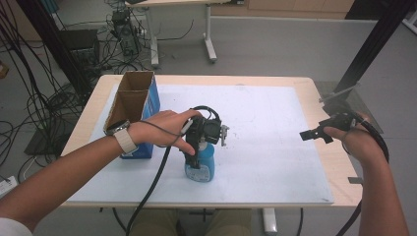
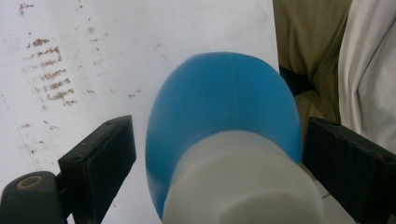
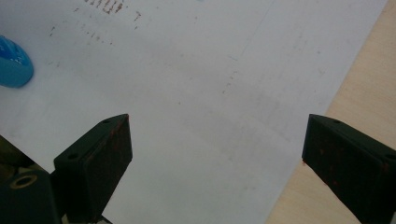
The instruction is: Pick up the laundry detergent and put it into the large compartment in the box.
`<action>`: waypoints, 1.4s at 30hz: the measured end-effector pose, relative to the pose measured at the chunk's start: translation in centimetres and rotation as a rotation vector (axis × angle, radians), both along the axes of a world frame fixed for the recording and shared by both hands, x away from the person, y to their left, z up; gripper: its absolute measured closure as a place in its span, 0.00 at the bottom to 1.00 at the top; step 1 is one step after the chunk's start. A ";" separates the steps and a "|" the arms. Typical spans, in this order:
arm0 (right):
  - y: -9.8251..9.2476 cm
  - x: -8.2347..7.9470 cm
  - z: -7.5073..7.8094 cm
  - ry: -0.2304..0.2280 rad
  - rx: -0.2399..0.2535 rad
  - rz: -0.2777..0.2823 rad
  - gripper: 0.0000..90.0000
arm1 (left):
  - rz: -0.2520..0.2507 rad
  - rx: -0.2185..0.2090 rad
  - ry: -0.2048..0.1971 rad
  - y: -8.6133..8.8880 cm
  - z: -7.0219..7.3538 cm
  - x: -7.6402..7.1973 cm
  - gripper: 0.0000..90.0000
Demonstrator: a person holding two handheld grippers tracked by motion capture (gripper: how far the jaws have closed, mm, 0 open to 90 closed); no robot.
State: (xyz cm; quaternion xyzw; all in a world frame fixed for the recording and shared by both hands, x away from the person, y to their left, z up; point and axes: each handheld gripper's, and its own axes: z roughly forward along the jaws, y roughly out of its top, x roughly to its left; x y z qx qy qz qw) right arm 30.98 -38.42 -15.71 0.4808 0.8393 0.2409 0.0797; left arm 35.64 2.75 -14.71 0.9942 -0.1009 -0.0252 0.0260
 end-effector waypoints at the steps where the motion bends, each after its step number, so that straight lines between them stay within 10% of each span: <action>1: 0.0 0.0 0.0 -0.002 -0.001 0.001 0.09 | 0.001 0.002 0.000 0.0 -0.1 0.0 0.12; 42: 0.0 0.1 0.0 -0.006 0.012 -0.006 0.09 | -0.019 -0.015 -0.081 0.2 -0.8 -1.6 0.31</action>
